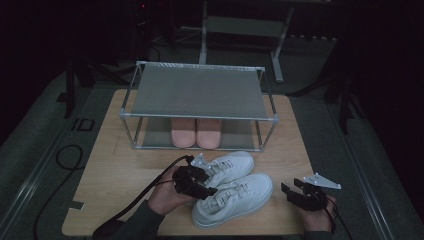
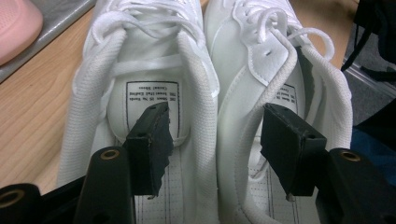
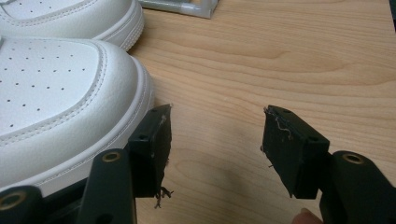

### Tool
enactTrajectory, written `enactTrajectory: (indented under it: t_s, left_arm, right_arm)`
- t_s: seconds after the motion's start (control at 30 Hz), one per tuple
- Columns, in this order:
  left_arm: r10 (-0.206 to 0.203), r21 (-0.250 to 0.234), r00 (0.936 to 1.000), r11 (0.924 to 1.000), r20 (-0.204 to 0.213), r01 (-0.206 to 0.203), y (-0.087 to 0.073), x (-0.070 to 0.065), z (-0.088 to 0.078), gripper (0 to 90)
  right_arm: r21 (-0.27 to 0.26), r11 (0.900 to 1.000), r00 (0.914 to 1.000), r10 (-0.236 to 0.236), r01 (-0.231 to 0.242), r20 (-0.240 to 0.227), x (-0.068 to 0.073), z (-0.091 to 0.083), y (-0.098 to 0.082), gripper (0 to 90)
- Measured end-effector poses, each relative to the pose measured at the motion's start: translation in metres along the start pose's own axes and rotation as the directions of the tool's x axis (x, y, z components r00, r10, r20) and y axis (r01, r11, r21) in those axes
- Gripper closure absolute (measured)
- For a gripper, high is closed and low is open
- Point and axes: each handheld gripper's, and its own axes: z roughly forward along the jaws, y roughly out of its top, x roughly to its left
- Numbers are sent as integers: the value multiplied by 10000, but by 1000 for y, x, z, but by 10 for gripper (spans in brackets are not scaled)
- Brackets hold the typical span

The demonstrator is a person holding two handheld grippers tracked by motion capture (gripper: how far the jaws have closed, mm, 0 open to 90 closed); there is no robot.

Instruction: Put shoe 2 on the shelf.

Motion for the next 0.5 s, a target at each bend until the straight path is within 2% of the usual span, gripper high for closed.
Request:
enactTrajectory:
  t_s: [0.27, 0.5]
  left_arm:
    - [110, 235, 9998, 9997, 138, -114, 1, -5, 5, 424]
    - [158, 453, 9999, 9988, 52, -160, 6, -8, 11, 423]
  right_arm:
    - [-26, 10000, 10000, -7, 7, 0, 0, 0, 0, 416]
    - [-26, 10000, 10000, -19, 19, 0, 0, 0, 0, 417]
